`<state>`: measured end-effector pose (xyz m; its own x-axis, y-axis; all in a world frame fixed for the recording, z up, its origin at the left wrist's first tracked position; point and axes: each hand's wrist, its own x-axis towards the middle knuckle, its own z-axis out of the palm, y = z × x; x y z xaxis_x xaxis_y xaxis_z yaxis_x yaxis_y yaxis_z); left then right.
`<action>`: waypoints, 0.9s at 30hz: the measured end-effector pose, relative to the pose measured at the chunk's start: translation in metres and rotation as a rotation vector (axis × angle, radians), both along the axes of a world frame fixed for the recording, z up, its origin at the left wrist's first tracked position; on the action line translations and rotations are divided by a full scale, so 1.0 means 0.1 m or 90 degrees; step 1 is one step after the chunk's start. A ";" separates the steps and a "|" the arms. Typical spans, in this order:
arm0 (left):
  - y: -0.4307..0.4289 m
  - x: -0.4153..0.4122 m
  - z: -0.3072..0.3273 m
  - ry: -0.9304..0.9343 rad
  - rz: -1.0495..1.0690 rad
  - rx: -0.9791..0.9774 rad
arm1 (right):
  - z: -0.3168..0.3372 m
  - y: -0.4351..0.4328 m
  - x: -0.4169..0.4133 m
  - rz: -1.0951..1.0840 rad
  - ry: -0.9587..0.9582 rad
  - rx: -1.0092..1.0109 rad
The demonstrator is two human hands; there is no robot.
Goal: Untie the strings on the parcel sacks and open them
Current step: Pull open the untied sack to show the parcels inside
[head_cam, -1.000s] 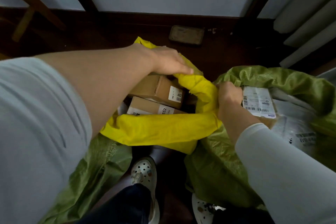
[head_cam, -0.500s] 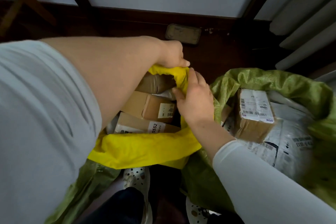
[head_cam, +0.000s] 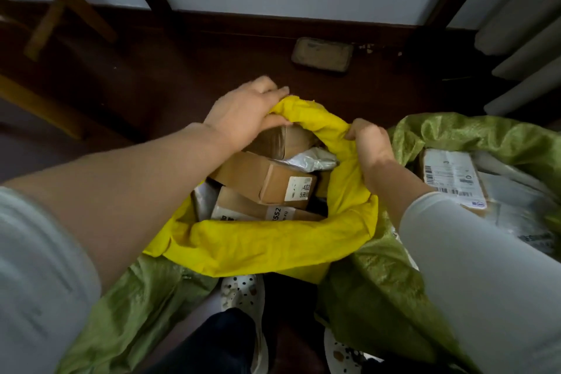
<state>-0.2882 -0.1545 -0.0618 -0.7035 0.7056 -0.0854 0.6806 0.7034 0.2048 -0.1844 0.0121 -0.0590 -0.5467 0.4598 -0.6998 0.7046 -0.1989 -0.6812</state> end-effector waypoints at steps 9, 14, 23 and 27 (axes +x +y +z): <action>0.21 -0.39 0.28 -0.380 0.213 0.076 | -0.07 -0.25 -0.07 0.235 0.183 0.457; 0.22 -0.42 0.17 -0.385 0.302 -0.071 | -0.18 -0.46 -0.11 0.378 0.268 0.528; -0.05 -0.01 0.15 -0.043 0.230 -0.024 | -0.23 -0.14 -0.58 0.313 0.165 0.294; -0.30 0.33 0.03 0.048 0.267 -0.036 | -0.22 -0.14 -0.60 0.306 0.132 0.272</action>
